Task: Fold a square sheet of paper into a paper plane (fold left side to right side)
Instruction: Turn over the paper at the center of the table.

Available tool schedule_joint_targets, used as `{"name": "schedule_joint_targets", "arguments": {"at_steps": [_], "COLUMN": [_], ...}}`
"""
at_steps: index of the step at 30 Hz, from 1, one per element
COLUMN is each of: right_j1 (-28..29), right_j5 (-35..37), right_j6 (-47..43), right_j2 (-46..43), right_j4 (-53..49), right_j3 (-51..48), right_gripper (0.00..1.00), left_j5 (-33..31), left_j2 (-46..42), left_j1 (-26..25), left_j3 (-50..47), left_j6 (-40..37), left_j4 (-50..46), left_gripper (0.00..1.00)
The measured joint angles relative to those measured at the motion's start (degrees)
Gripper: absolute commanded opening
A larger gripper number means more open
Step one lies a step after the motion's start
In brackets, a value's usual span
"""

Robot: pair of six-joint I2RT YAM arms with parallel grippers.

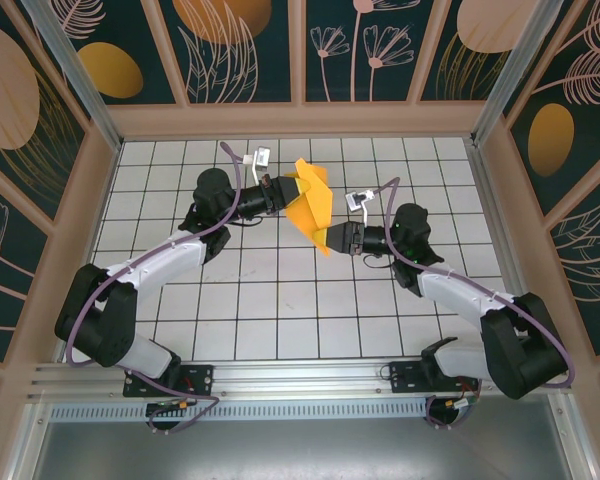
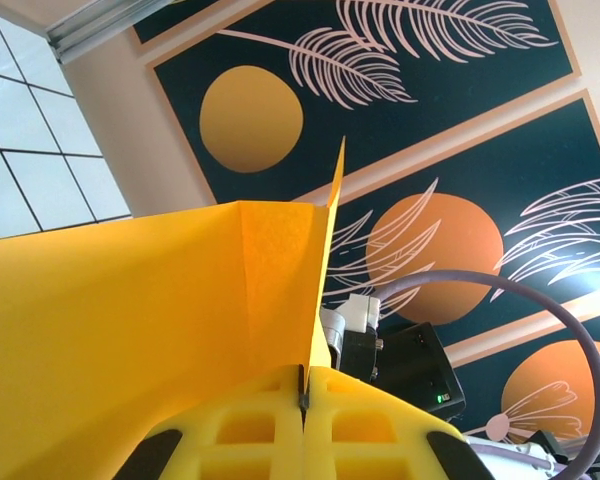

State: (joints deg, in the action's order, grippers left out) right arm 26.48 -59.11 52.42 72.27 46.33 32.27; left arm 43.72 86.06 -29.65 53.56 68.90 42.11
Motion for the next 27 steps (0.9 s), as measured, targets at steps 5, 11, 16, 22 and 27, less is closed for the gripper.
{"name": "schedule_joint_targets", "arguments": {"at_steps": [5, 11, 16, 22, 27], "right_j1": [-0.02, -0.04, -0.09, -0.13, 0.98], "right_j5": [-0.13, 0.59, 1.88, 5.35, 17.07], "right_j6": [0.2, -1.27, -4.0, -10.86, -22.05], "right_j2": [0.0, -0.22, -1.99, -3.98, -3.85], "right_j4": [0.22, -1.29, -5.49, -17.2, -37.86], "right_j3": [0.26, 0.31, 0.39, 2.67, 10.4], "right_gripper": [0.35, 0.19, 0.13, 0.09, 0.04], "left_j5": [0.83, 0.85, 0.61, -3.39, -12.33], "left_j2": [0.0, 0.0, 0.0, -2.49, -9.99], "left_j1": [0.0, 0.0, 0.0, 0.37, 3.65], "left_j3": [0.0, -0.02, -0.02, 0.07, 1.97], "left_j6": [0.39, 0.39, -0.87, -8.28, -17.64], "left_j4": [0.55, 0.81, -0.55, -12.74, -28.17], "left_gripper": [0.0, 0.04, 0.29, 0.64, 0.75]}}
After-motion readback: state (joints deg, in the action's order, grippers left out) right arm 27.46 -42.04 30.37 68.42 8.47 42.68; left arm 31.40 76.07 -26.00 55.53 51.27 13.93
